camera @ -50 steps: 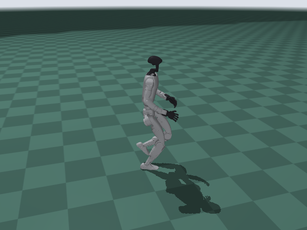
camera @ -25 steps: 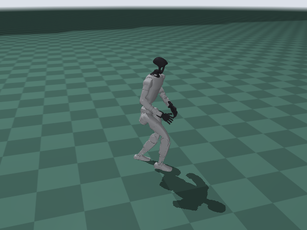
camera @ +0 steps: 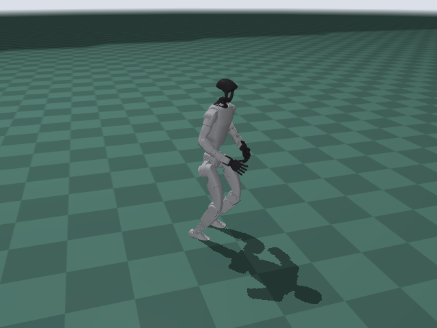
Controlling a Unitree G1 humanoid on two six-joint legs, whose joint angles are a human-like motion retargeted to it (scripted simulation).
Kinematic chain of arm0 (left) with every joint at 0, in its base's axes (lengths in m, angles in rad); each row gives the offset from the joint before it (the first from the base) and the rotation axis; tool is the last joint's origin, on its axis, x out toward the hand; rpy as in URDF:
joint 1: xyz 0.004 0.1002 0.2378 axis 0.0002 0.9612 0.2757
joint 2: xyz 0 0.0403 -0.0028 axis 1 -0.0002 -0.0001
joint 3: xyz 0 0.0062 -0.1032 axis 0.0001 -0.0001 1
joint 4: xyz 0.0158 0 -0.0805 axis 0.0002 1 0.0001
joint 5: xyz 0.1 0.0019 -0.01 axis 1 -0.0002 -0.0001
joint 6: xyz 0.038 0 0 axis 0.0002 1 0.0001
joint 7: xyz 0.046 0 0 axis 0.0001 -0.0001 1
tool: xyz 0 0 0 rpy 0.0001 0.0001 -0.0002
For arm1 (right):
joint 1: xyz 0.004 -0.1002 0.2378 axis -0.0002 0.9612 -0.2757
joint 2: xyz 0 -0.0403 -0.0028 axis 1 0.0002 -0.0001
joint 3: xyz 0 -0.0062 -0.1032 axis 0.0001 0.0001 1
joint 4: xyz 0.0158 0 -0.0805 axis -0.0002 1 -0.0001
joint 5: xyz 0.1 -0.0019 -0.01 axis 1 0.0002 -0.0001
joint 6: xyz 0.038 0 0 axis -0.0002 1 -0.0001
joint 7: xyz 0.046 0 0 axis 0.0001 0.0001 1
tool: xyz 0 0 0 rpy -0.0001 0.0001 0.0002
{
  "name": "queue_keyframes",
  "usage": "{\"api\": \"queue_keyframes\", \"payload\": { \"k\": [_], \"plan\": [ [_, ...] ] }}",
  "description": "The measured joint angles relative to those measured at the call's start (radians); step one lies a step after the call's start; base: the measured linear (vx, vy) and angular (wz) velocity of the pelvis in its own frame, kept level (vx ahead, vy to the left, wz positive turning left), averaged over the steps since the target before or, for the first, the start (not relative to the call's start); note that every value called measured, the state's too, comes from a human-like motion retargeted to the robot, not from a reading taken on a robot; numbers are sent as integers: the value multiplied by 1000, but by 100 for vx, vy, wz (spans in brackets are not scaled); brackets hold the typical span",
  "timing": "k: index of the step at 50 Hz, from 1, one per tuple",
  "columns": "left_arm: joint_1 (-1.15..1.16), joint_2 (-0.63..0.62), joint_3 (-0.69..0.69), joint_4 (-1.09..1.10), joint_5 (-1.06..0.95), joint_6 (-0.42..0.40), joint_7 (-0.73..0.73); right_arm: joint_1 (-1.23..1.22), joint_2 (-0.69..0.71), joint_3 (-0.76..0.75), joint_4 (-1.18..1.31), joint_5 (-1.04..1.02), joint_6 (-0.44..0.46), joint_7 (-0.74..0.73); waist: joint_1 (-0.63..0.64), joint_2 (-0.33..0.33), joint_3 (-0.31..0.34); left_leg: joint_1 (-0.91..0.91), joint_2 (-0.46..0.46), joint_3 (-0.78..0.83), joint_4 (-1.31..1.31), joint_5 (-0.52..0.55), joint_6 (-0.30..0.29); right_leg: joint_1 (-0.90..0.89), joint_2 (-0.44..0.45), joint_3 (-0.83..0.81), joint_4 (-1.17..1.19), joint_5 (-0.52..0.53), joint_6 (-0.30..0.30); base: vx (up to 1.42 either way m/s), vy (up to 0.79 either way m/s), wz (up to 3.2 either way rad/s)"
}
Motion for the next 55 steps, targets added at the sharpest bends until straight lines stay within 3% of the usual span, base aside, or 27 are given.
{"api": "queue_keyframes", "payload": {
  "k": [5, 8, 13, 27, 40, 45, 48, 50, 55],
  "plan": [
    [15, -40, 13, -15, -21, 13, -8, -25, 28, 27, 56, -31, 2, -34, 68, 67, 26, -134, 162, -54, 308, 80, 24, 66, 124, 3, -54, -21, -49, -2, -15, -45],
    [8, -53, 27, -35, -29, 22, -22, -54, 36, 38, 108, -58, 2, -36, 100, 96, 43, -190, 170, -119, 397, 112, 29, 125, 173, 27, -119, -18, -71, 2, -8, -35],
    [19, -53, 35, -51, -16, 16, -38, -66, 41, 55, 172, -112, 4, -16, 130, 109, 53, -202, 97, -159, 385, 133, 24, 152, 178, 59, -110, -34, -77, 4, -2, -37],
    [-75, -16, 3, -42, 188, -28, 21, -5, 17, 41, 276, -194, 21, 35, 89, 23, -17, -75, -177, -92, -64, 201, -45, -41, 7, 57, 66, 86, -7, 2, 0, -36],
    [-198, -42, -25, 279, 415, -24, 30, 7, 82, -7, 432, -231, 20, 57, -32, -119, -6, 134, -325, -16, -360, 32, 25, -216, -153, 63, 320, -82, -3, -1, 0, -6],
    [-217, -63, -12, 349, 447, -25, 36, 1, 139, -28, 524, -237, 30, 58, -11, -125, 11, 171, -311, -40, -362, 23, 15, -132, -140, 49, 202, -90, -9, 2, -7, -1],
    [-206, -74, 4, 348, 446, -30, 43, 6, 163, -27, 561, -243, 37, 53, 26, -116, 28, 134, -281, -61, -226, -3, -3, -75, -113, 28, 158, -127, -32, -1, -8, -13],
    [-208, -68, 22, 327, 445, -35, 38, -19, 175, -26, 575, -249, 37, 50, 60, -78, 47, 89, -211, -82, -89, -16, -28, -27, -54, -1, 96, -129, -58, 0, -6, -20],
    [-186, -61, 51, 261, 439, -37, 19, -50, 171, -20, 543, -252, 34, 37, 106, -33, 71, 22, -56, -38, 113, -52, -2, 30, 15, -31, 31, -133, -82, 2, 1, -9]
  ]
}}
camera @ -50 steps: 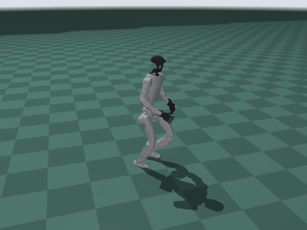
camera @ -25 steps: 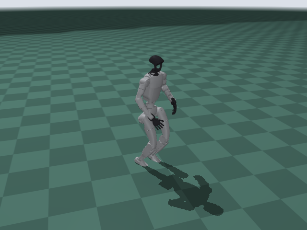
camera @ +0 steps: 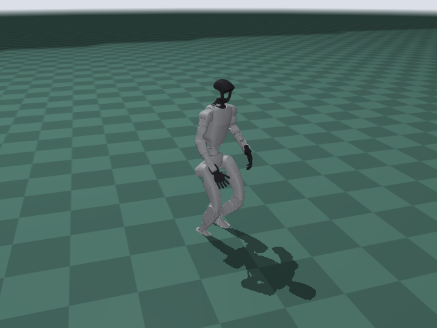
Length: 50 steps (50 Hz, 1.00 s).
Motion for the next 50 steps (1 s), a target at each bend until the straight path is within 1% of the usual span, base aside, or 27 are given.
{"api": "queue_keyframes", "payload": {
  "k": [2, 5, 7, 9, 12, 15, 18, 20, 22, 24, 25, 28, 30, 33, 35, 38, 40, 43, 45, 47, 50],
  "plan": [
    [15, 5, 4, -19, 1, 1, -4, 0, -8, -5, -26, 8, -2, -8, 3, 6, -3, 13, 6, 3, -23, -11, 0, 8, 8, 2, -18, 7, 7, 5, 5, -25],
    [35, 14, 2, -39, 9, 2, -1, 9, -23, -14, -68, 21, -7, -23, -11, 3, -11, 63, -22, 10, -122, -25, 0, 1, -3, 12, -15, 19, 28, 6, 7, -18],
    [39, 17, -5, -41, 22, 0, 9, 17, -34, -21, -98, 27, -13, -36, -35, -13, -17, 103, -59, 25, -211, -43, 12, -24, -34, 16, 26, 21, 48, 5, 7, -4],
    [31, 20, -18, -35, 42, -4, 21, 24, -44, -26, -127, 34, -22, -48, -63, -34, -21, 136, -99, 46, -298, -46, 21, -68, -86, 7, 96, 33, 65, 4, 6, 1],
    [-1, 22, -40, -20, 72, -6, 41, 35, -56, -33, -160, 47, -33, -64, -99, -62, -30, 163, -154, 63, -405, -24, 22, -138, -162, -19, 182, 26, 68, 1, 1, 8],
    [-44, 16, -54, -7, 89, -7, 68, 53, -60, -44, -173, 56, -36, -75, -123, -75, -36, 169, -191, 44, -464, 4, 8, -164, -170, -15, 168, 17, 78, 4, 0, 37],
    [-67, 0, -49, -14, 82, -13, 93, 83, -56, -52, -174, 61, -31, -77, -110, -73, -24, 137, -201, 9, -389, 1, -17, -141, -152, -16, 136, 6, 69, 2, -1, 30],
    [-86, -9, -35, -33, 70, -21, 105, 93, -57, -60, -175, 65, -26, -73, -83, -57, -11, 90, -187, -23, -275, -1, -49, -111, -131, -35, 112, -19, 42, 1, 0, 9],
    [-94, -19, -24, -63, 62, -32, 106, 96, -61, -57, -179, 63, -22, -69, -49, -41, 8, 36, -151, -17, -124, 28, -78, -88, -118, -55, 122, -56, 12, 0, 0, 0],
    [-108, -19, -9, -102, 50, -39, 99, 83, -76, -60, -193, 66, -19, -63, -12, -20, 23, -17, -102, -11, -10, 36, -79, -62, -97, -72, 107, -69, -6, 3, 2, 1],
    [-118, -15, 2, -123, 39, -40, 91, 69, -86, -64, -204, 72, -17, -58, 8, -5, 30, -41, -78, -16, 29, 31, -74, -45, -77, -79, 80, -63, -12, 8, 6, -12],
    [-85, 9, 19, -146, 7, -44, 72, 62, -114, -74, -272, 101, -20, -52, 61, 6, 29, -50, -80, -36, -4, 21, -56, -2, -60, -71, 12, -29, 5, 11, 8, -23],
    [-43, 26, 30, -140, -11, -45, 61, 64, -136, -82, -344, 124, -27, -49, 85, 2, 19, -30, -109, -51, -82, 23, -43, 19, -62, -49, -30, 9, 31, 13, 9, -29],
    [32, 47, 48, -95, -29, -43, 67, 56, -174, -97, -481, 143, -46, -51, 93, -16, 6, 25, -173, -64, -209, 39, -21, 18, -85, -4, -20, 45, 79, 12, 9, -40],
    [81, 57, 62, -50, -38, -40, 80, 38, -197, -108, -582, 150, -64, -67, 83, -32, 6, 61, -209, -59, -260, 39, 2, -5, -112, 16, 46, 51, 102, 7, 8, -49],
    [151, 67, 66, 37, -31, -37, 111, -8, -209, -130, -730, 145, -113, -131, 49, -42, 19, 86, -237, -39, -228, -29, 45, -73, -151, 24, 247, 69, 122, 2, 6, -61],
    [155, 75, 65, 133, -10, -43, 146, -51, -211, -147, -848, 131, -137, -208, 9, -68, 38, 104, -262, -10, -219, -76, 79, -149, -198, 34, 419, 115, 132, 3, 5, -61],
    [94, 69, 29, 292, 35, -32, 197, -95, -187, -159, -928, 79, -148, -301, -54, -101, 55, 123, -284, 20, -230, -102, 108, -258, -240, 54, 590, 159, 120, 4, 3, -40],
    [37, 52, 0, 344, 56, -21, 214, -91, -177, -147, -908, 50, -139, -321, -88, -112, 50, 145, -290, 24, -284, -78, 107, -297, -252, 55, 614, 174, 107, 7, 0, -8],
    [-10, 33, -23, 315, 60, -12, 215, -56, -175, -119, -811, 30, -123, -307, -115, -116, 33, 173, -295, 12, -356, -30, 89, -296, -252, 49, 569, 180, 105, 8, -3, 23],
    [-70, 22, -41, 174, 41, -17, 209, 12, -168, -79, -614, 4, -101, -275, -140, -117, 1, 190, -290, -17, -434, 95, 25, -257, -236, 35, 448, 198, 120, 7, -8, 55]
  ]
}}
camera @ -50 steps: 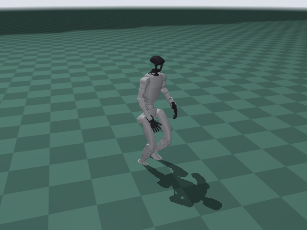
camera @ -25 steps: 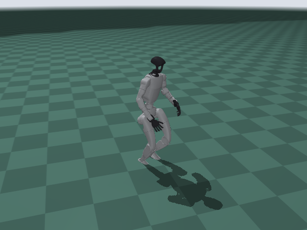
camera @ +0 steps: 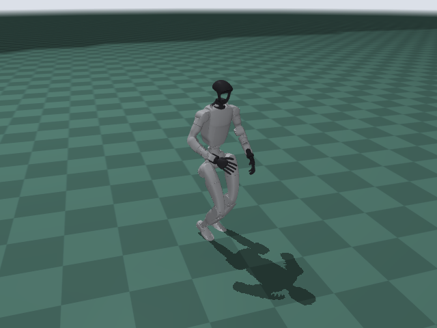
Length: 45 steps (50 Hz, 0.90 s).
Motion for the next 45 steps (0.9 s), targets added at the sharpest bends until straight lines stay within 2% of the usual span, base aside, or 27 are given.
{"api": "queue_keyframes", "payload": {
  "k": [3, 5, 7, 10, 12, 15, 18, 20, 23, 25, 28, 30, 32, 35, 37, 40, 42, 45],
  "plan": [
    [-53, 10, 11, -212, -60, -22, -1, 71, 16, 16, 164, -3, 19, 22, 0, 14, -22, -62, 47, -21, 92, 56, -63, 67, 40, -25, -138, 0, 10, 2, -10, 73],
    [-94, 20, 34, -366, -100, -44, 13, 119, 26, 18, 231, -1, 35, 29, 17, 28, -23, -130, 100, -17, 250, 63, -92, 117, 71, -45, -204, -36, -9, -2, -9, 67],
    [-138, 33, 72, -514, -118, -67, 46, 156, 29, 19, 271, -13, 48, 34, 45, 39, -17, -206, 183, 6, 461, 56, -98, 161, 97, -66, -224, -136, -60, -4, -8, 48],
    [-195, 59, 155, -695, -84, -89, 129, 166, 21, 31, 324, -69, 63, 31, 96, 50, 10, -317, 296, 15, 745, 25, -77, 199, 133, -85, -196, -337, -155, -3, -7, 14],
    [-201, 77, 220, -757, -42, -79, 183, 109, 23, 28, 365, -101, 65, 12, 125, 64, 39, -365, 344, 7, 825, 10, -54, 221, 166, -85, -209, -377, -176, 0, -5, -13],
    [-106, 74, 242, -712, -38, -67, 182, 55, 56, 20, 367, -81, 65, -22, 161, 75, 39, -346, 343, 8, 762, -2, -27, 268, 198, -55, -318, -289, -145, 5, 0, -35],
    [47, 61, 197, -567, -83, -55, 130, 44, 69, 16, 305, -30, 58, -17, 195, 71, 2, -260, 257, 6, 565, -3, -32, 289, 193, -19, -399, -113, -70, 6, 6, -69],
    [135, 48, 168, -450, -103, -45, 109, 27, 63, 22, 254, -10, 48, -10, 202, 61, -13, -194, 180, -1, 432, -8, -33, 269, 174, 10, -374, -27, -20, 1, 8, -79],
    [235, 16, 152, -265, -113, -28, 112, -27, 46, 36, 183, 0, 31, -10, 180, 41, -8, -111, 80, -16, 309, -40, -9, 180, 132, 42, -214, 24, 22, -7, 8, -76],
    [287, -4, 150, -154, -111, -17, 122, -75, 41, 38, 130, -5, 23, -27, 154, 31, 8, -75, 37, -23, 290, -112, 20, 100, 114, 61, -69, 38, 42, -14, 8, -73],
    [284, -21, 141, 13, -107, -9, 155, -165, 40, 34, 43, -27, 19, -81, 97, 21, 59, -57, 18, -2, 304, -263, 84, -44, 98, 84, 130, 75, 69, -19, 6, -57],
    [235, -24, 124, 101, -105, -7, 177, -200, 48, 27, -2, -31, 18, -117, 63, 11, 86, -73, 22, 23, 316, -290, 117, -130, 87, 89, 206, 95, 74, -22, 3, -26],
    [186, -11, 104, 110, -98, -10, 180, -188, 56, 24, -19, -18, 19, -128, 43, 18, 88, -92, 44, 23, 297, -256, 115, -167, 94, 71, 202, 93, 63, -21, 0, 1],
    [137, 35, 74, -24, -78, -29, 159, -115, 59, 28, 3, 6, 14, -102, 20, 7, 60, -129, 54, 9, 218, -134, 69, -140, 89, 38, 150, 67, 50, -23, -5, 57],
    [103, 80, 71, -207, -60, -54, 143, -46, 56, 27, 47, 21, 9, -65, 15, -20, 31, -168, 52, 1, 167, -9, 12, -76, 80, 12, 114, 49, 51, -26, -8, 116],
    [5, 135, 88, -533, -41, -109, 161, 69, 46, 13, 130, 58, 8, -14, 36, -59, 2, -262, 59, 4, 173, 99, -53, 48, 79, -34, 28, 21, 63, -31, -6, 138],
    [-99, 151, 104, -735, -32, -147, 213, 137, 40, 5, 188, 81, 11, 5, 76, -69, 3, -350, 94, 21, 260, 106, -78, 126, 81, -73, -56, -55, 36, -36, -1, 107],
    [-258, 145, 123, -934, -21, -183, 297, 176, 28, 13, 290, 96, 20, 6, 139, -61, 34, -489, 224, 69, 467, 29, -63, 202, 79, -153, -169, -288, -65, -39, 2, 60]
  ]
}}
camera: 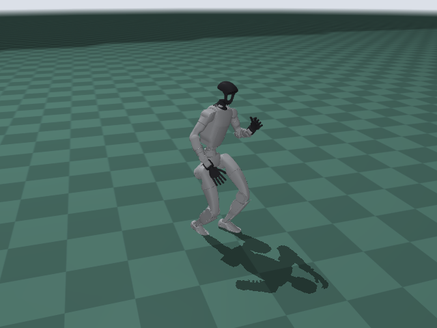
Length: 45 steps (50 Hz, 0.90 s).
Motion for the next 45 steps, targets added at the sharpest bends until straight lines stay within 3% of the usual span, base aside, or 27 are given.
{"api": "queue_keyframes", "payload": {
  "k": [3, 5, 8, 14, 18, 20, 23, 31, 35, 37, 40, 42, 45],
  "plan": [
    [-41, -38, 7, 3, 9, 0, 20, -67, 2, 18, 109, -7, 5, -37, 42, 43, 54, -45, 139, 10, 140, -77, 31, 24, 17, -68, -47, -98, -67, -41, 5, 9],
    [6, -61, 0, 110, 5, 13, -12, -130, 16, 31, 148, -12, 4, -60, 56, 73, 70, -2, 197, -3, 186, -110, 47, 33, 37, -71, -105, -62, -78, -38, 8, -32],
    [145, -72, -44, 336, -14, 46, -94, -181, 27, 46, 80, -11, 1, -46, 60, 104, 47, 150, 207, -29, 194, -133, 52, 21, 65, -30, -194, 44, -63, -34, 13, -60],
    [400, -88, -46, 719, -30, 104, -215, -274, -1, 50, -151, 12, -17, -14, -5, 164, -10, 464, 89, -38, -109, -221, 33, -103, 52, 35, -209, 153, -13, -30, 20, -56],
    [478, -89, -35, 840, -19, 107, -279, -337, -26, 47, -263, 3, -33, 2, -78, 124, 0, 537, -58, 29, -374, -311, 91, -234, -85, 74, -102, 162, 52, -34, 24, -12],
    [495, -81, -22, 860, -20, 105, -304, -359, -30, 47, -291, -7, -38, 16, -96, 102, 5, 541, -103, 70, -457, -304, 116, -291, -177, 56, -58, 170, 55, -31, 21, -26],
    [516, -71, 8, 842, -41, 105, -333, -363, -20, 48, -286, -17, -43, 42, -98, 89, 0, 529, -130, 104, -517, -280, 129, -311, -248, 19, -1, 135, 43, -25, 14, -36],
    [496, -76, 64, 691, -113, 120, -413, -290, 61, 37, -1, -40, -14, 127, -46, 39, -53, 519, -161, 140, -658, -202, 119, -145, -252, -52, -87, 36, 41, -11, 2, -17],
    [425, -107, 63, 635, -129, 124, -449, -237, 110, 22, 223, -43, 29, 168, -13, 36, -64, 484, -130, 140, -617, -209, 104, -66, -199, -62, -214, -3, 32, -4, -6, 11],
    [371, -116, 58, 617, -138, 129, -474, -224, 129, 6, 347, -46, 43, 197, 15, 68, -64, 448, -73, 128, -547, -234, 89, -25, -138, -87, -297, 4, 13, -5, -7, 16],
    [321, -130, 55, 591, -142, 129, -510, -166, 138, 1, 462, -49, 77, 243, 39, 85, -50, 395, -26, 118, -406, -244, 57, -5, -121, -103, -291, -9, -2, -7, -6, 30],
    [265, -131, 50, 583, -155, 139, -549, -157, 134, -24, 536, -56, 84, 300, 80, 156, -45, 327, 93, 86, -264, -251, 20, 44, -19, -142, -391, 35, -28, -4, -4, 18],
    [241, -137, 47, 574, -162, 147, -588, -106, 126, -30, 577, -60, 103, 353, 100, 183, -32, 274, 201, 111, -118, -249, 21, 61, -11, -170, -368, 25, -36, -5, -1, 47]
  ]
}}
